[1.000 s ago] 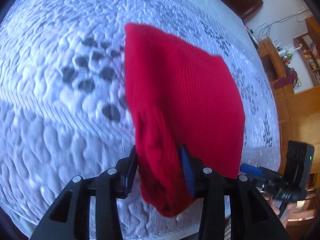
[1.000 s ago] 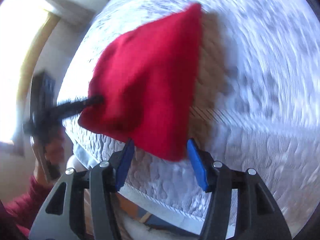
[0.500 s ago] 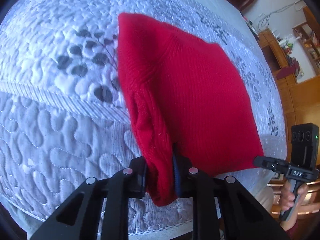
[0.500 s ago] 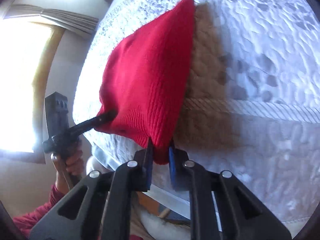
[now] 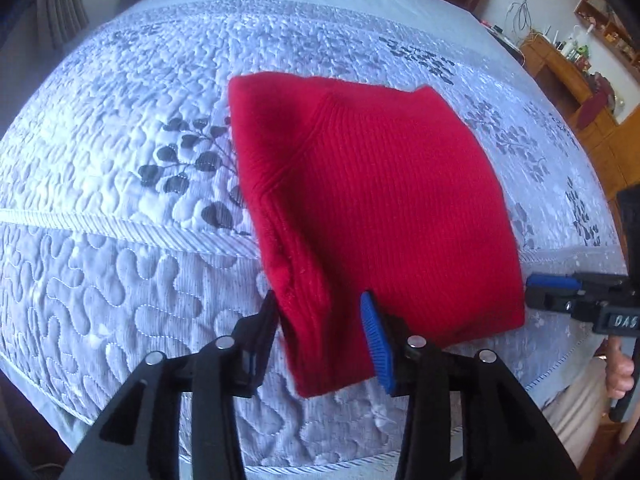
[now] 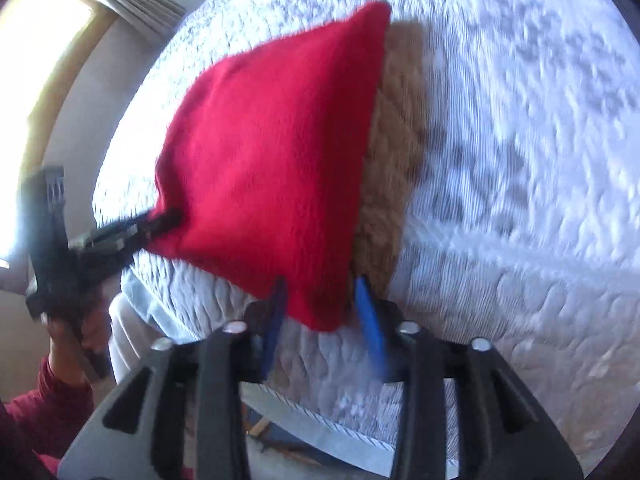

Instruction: Fold small clothes

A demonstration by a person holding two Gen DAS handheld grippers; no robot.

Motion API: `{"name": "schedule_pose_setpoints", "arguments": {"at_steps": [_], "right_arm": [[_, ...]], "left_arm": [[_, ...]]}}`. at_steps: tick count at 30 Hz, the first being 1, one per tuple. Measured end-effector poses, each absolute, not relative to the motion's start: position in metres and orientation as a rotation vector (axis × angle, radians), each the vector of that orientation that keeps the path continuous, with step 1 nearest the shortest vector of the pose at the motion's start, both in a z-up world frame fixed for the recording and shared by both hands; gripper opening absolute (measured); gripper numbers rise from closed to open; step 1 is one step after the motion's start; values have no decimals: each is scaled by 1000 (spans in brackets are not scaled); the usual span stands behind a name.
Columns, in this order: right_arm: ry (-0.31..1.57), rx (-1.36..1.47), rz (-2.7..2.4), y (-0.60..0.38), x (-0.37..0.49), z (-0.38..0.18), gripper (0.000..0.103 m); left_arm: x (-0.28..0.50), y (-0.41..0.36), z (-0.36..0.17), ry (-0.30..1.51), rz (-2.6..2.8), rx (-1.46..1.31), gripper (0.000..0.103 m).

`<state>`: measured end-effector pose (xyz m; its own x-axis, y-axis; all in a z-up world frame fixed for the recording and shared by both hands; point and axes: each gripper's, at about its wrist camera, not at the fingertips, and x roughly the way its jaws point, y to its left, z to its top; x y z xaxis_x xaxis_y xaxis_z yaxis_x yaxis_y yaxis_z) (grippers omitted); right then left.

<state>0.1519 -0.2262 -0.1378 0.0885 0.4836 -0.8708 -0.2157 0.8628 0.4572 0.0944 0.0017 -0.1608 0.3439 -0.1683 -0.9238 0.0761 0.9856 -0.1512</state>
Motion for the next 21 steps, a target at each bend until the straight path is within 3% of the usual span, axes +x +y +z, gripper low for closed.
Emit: {"name": "schedule_pose_setpoints", "arguments": {"at_steps": [1,10,14,16,21], "right_arm": [[1386,228,519,-224,155,-137,60],[1518,256,496,-199,151,-173,58],[1524,285,506,-196,154,-177,40],[1517,286,518,-196,156,-172,18],[1483,347,568,-214,151,-156,15]], "left_arm": [[93,0,-160,1210,-154,-86,47],[85,-4,-161,1208,-146,-70,47],[85,-6,-162,1207,-147,-68,47],[84,-6,-162,1206,-146,-67,46],[86,-10,-160,1200,-150,-55,45]]}}
